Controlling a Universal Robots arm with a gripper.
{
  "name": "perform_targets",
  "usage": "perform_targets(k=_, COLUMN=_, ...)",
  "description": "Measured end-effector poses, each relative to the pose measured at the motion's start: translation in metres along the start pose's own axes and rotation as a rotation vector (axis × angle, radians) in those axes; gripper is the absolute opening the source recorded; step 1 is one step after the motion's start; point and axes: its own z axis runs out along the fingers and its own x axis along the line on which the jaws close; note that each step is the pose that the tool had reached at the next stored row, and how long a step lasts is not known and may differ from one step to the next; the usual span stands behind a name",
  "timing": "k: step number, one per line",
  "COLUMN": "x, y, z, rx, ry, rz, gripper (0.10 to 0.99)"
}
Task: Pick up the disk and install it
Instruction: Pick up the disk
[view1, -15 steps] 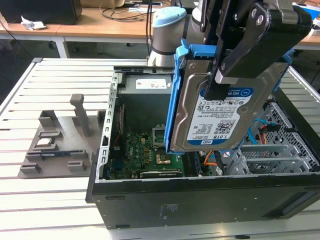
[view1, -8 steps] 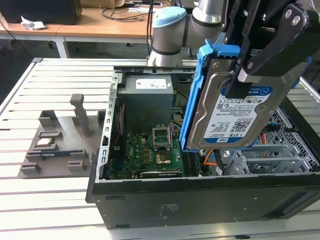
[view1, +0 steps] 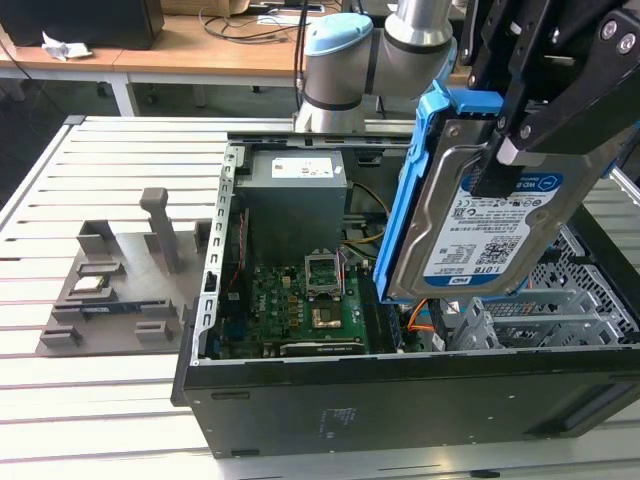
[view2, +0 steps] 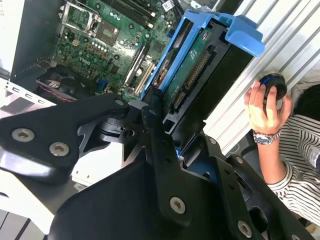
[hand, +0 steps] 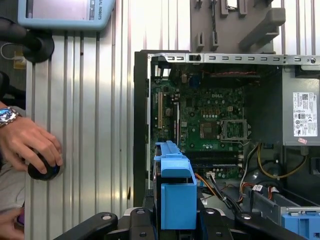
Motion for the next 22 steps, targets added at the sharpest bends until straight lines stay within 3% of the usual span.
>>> perform_targets(k=10, x=0.0000, y=-0.0123, z=-0.0004, rx=0.000, ry=0.0000, rz=0.000, gripper=0.365)
perform_targets(k=22, x=0.0000, y=-0.0219, z=-0.0007, rx=0.000, ry=0.0001, rz=0.000, gripper=0.365)
